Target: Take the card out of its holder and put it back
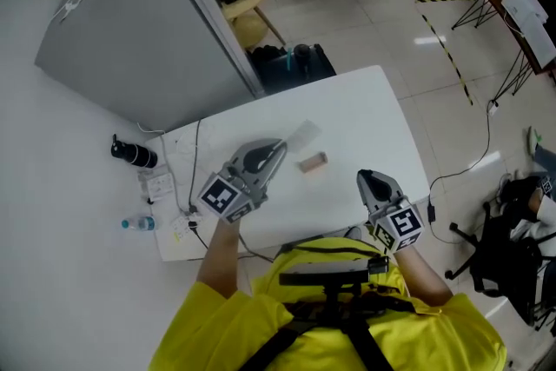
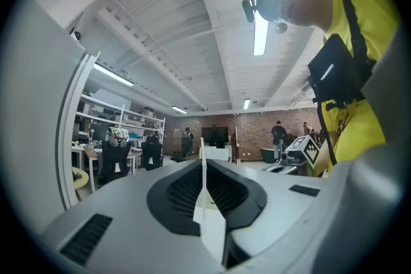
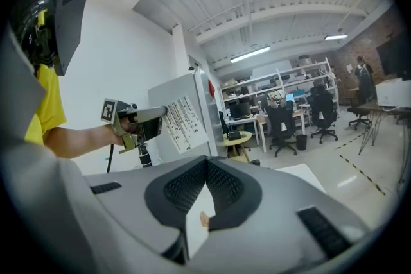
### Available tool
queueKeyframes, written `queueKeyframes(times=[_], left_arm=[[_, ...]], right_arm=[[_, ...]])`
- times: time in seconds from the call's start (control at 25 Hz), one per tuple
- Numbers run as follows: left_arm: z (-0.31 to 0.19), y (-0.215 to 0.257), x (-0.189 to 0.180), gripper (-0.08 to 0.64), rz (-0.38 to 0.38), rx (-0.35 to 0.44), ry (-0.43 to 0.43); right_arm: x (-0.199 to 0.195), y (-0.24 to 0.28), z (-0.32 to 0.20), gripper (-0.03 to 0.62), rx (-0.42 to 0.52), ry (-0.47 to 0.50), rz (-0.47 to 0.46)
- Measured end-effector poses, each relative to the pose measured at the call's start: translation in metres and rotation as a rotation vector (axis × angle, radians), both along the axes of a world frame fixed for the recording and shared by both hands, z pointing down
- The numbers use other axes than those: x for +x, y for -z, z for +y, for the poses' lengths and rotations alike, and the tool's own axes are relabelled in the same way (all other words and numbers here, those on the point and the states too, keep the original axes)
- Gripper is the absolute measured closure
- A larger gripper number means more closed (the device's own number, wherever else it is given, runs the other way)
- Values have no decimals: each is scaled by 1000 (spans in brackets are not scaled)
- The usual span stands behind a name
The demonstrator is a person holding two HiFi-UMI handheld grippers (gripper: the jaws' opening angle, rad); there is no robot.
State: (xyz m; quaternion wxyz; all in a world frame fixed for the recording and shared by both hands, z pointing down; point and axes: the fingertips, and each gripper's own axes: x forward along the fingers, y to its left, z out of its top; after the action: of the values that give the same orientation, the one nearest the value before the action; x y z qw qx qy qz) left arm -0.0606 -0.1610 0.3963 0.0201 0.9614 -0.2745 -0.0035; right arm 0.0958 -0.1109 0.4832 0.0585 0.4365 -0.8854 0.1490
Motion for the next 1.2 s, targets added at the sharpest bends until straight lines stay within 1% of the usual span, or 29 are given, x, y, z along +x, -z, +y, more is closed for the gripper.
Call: queueKeyframes(times=[0.04, 0.12, 0.24, 0.52, 0.76, 0.92, 1.08, 1.2], left_arm=[[1, 7, 0, 546, 4, 14, 3], [2, 15, 1, 546, -15, 43, 15], [4, 22, 1, 546, -26, 62, 28], [11, 33, 4, 546, -12, 66, 37], [11, 39, 1, 546, 8, 75, 65], [11, 40, 1, 546, 16, 79, 62], [15, 41, 0, 546, 45, 75, 53], [14, 37, -2, 546, 43, 73, 49]], right_arm=[[2, 1, 1, 586, 1, 2, -2], [3, 1, 3, 586, 3, 8, -3], [2, 2, 5, 586, 4, 21, -2], [4, 1, 12, 586, -10, 33, -7], [13, -2, 15, 586, -23, 8, -23], [12, -5, 15, 586, -28, 8, -28], [10, -8, 18, 586, -36, 8, -33], [10, -9, 17, 586, -34, 4, -35]])
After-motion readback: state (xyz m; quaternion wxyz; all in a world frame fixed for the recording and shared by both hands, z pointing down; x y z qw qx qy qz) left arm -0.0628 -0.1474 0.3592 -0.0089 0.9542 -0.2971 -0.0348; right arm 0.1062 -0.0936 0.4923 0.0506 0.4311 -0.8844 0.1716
